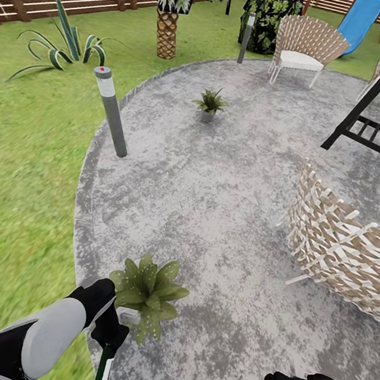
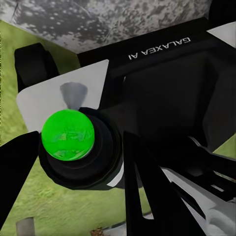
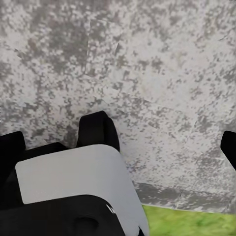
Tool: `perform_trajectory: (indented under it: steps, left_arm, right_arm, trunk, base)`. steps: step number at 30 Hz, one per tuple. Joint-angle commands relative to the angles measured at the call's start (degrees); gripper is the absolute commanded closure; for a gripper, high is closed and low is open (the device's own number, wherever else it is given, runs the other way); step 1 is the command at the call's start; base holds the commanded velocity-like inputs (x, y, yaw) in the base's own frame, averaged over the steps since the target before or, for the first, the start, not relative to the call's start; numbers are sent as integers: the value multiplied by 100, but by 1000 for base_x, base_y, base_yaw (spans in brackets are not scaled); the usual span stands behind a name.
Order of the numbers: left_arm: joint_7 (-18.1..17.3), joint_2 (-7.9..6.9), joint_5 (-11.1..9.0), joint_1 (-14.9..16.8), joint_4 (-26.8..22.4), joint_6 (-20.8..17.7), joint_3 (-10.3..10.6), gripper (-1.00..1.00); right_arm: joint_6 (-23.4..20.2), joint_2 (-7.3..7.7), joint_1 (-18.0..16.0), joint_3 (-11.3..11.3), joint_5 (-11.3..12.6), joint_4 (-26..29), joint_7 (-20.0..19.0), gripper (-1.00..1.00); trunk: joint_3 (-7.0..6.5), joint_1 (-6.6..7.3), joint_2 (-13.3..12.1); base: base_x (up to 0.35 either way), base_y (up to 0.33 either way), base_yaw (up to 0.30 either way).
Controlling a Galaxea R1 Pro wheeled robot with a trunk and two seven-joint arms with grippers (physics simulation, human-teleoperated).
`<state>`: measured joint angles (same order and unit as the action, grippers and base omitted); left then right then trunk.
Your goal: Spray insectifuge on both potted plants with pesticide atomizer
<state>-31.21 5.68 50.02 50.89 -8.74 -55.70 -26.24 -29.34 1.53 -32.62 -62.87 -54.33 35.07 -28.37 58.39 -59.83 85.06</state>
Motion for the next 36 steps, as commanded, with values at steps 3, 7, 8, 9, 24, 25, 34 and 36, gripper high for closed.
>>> perform_trajectory:
  steps: [3,7,8,9,24,25,34,36]
  left_arm:
    - [-42,4,61,0,-13,-21,-31,100]
    - [-43,12,63,0,-11,-20,-30,100]
    - [-43,12,64,0,-9,-21,-30,100]
    - [-43,12,63,0,-11,-22,-30,100]
    - [-42,12,61,0,-13,-20,-32,100]
    - [-43,12,61,0,-13,-22,-34,100]
    - [-42,12,61,0,-13,-24,-31,100]
    - [-43,12,61,0,-17,-25,-28,100]
  right_arm:
    - [-2,-3,-6,-32,-60,11,-54,-100]
    - [-2,-2,-7,-30,-60,9,-54,-100]
    - [-2,-1,-7,-31,-60,9,-54,-100]
    - [-2,-2,-6,-32,-60,9,-54,-100]
    - [-2,-2,-7,-23,-60,9,-52,-100]
    - [-2,-3,-7,-23,-60,9,-51,-100]
    - [-2,1,-7,-25,-60,9,-51,-100]
    - [-2,1,-6,-24,-60,9,-53,-100]
  trunk:
    - [-23,0,2]
    - [-59,0,2]
    - [-68,0,2]
    - [-77,0,2]
    - [-150,0,2]
    - [-150,0,2]
    - [-150,0,2]
    - [-150,0,2]
  base:
    - [0,0,4]
    - [0,0,0]
    - [0,-43,0]
    - [0,-135,0]
    - [0,-312,23]
    - [0,-234,208]
    - [0,-34,181]
    - [8,0,17]
